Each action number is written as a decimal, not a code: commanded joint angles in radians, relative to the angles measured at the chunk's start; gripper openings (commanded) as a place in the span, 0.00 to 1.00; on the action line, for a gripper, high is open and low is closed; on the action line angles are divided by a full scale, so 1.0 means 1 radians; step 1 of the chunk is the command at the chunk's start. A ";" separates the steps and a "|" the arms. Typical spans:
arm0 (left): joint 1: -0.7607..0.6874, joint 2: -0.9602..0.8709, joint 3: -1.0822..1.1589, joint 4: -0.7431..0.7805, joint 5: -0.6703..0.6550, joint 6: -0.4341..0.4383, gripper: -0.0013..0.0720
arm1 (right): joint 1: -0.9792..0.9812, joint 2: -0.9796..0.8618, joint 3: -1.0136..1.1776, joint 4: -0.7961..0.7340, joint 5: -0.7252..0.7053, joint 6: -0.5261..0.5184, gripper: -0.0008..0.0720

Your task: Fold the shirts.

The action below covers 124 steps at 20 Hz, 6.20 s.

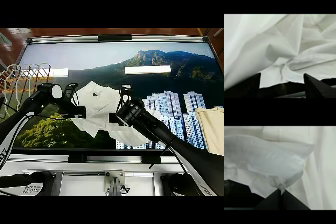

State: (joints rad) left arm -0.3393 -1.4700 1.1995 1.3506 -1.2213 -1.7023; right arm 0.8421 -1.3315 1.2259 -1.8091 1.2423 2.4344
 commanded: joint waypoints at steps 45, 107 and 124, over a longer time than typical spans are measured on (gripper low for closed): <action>0.017 0.494 -0.221 -0.042 0.118 0.165 0.07 | -0.034 -0.005 -0.136 0.469 -0.153 -0.410 0.78; 0.139 0.579 0.060 -0.076 -0.169 0.332 0.07 | -0.278 0.117 0.034 0.802 -0.235 -1.114 0.11; 0.140 0.422 0.056 -0.412 0.058 0.367 0.07 | -0.254 0.008 0.281 0.252 0.264 -0.761 0.11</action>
State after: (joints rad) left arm -0.2001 -1.0420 1.1542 1.0634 -1.2186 -1.3746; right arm 0.5869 -1.3163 1.3670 -1.3560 1.3624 1.6958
